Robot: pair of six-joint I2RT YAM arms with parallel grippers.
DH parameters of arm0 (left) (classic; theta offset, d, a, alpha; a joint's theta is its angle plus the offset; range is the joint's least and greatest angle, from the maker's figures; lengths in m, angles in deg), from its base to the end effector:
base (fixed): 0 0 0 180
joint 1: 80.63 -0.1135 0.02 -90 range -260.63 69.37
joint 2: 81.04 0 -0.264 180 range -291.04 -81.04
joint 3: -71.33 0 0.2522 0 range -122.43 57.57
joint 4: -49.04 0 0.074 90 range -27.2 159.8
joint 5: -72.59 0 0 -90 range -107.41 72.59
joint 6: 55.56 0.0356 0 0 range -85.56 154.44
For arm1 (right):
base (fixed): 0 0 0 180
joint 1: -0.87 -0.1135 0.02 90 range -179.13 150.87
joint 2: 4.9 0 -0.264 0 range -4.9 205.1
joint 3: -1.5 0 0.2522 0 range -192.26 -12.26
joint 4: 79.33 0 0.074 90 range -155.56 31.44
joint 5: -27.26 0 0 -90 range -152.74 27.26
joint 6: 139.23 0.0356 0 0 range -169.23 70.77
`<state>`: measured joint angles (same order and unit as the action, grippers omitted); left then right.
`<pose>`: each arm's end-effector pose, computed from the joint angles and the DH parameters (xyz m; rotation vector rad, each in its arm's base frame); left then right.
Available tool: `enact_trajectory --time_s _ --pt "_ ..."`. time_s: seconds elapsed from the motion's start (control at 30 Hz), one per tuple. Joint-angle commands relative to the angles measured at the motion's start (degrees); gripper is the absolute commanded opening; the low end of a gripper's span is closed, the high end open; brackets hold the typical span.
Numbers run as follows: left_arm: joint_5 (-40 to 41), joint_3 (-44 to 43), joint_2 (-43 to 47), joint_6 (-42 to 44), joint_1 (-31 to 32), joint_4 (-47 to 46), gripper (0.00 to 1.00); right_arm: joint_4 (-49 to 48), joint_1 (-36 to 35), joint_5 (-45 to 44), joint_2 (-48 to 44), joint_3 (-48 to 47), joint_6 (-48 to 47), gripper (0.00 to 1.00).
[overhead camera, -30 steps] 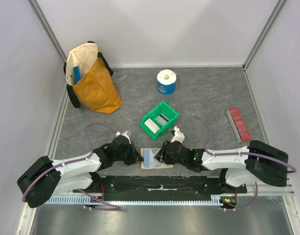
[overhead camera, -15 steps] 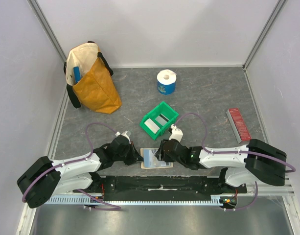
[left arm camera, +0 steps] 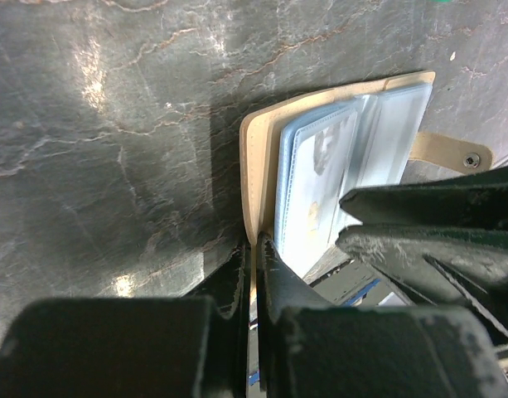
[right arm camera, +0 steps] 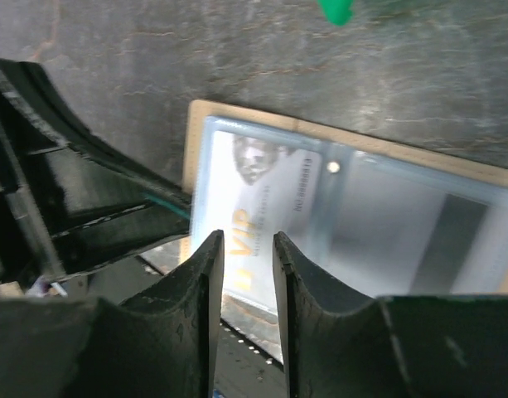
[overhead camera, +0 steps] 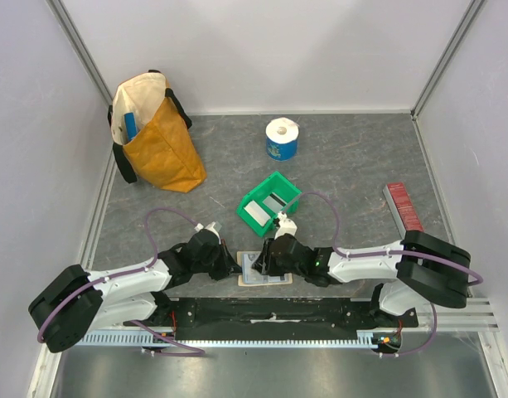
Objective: Put the credit cards into the card holder
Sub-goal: Insert the credit card into the card holder.
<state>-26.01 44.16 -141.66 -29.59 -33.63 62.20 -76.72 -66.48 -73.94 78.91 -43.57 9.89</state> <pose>0.1161 -0.1323 0.1252 -0.3152 2.6425 -0.9856 0.1104 0.2465 0.1462 -0.0675 2.4529 0.8812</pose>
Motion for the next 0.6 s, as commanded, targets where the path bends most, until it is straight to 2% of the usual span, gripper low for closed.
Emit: enact_trajectory --time_s 0.0,0.1,0.27,0.43,0.57 --pt "1.66 -0.92 0.06 0.31 0.11 0.16 0.02 -8.07 -0.15 3.11 -0.4 1.6 1.18 0.35" --pt "1.66 -0.92 -0.02 0.31 0.11 0.16 0.02 -11.25 -0.15 3.73 -0.14 2.92 2.67 0.34" --pt "1.48 -0.74 0.33 0.14 0.19 0.25 0.02 -6.97 -0.15 1.37 -1.45 2.31 2.06 0.34" --pt "1.74 -0.48 1.03 0.13 0.11 0.25 0.02 0.25 -0.15 -5.14 -5.76 2.04 1.36 0.44" --pt "1.57 -0.65 0.68 0.05 0.11 0.16 0.02 0.96 -0.15 -3.57 -3.93 1.78 1.44 0.46"
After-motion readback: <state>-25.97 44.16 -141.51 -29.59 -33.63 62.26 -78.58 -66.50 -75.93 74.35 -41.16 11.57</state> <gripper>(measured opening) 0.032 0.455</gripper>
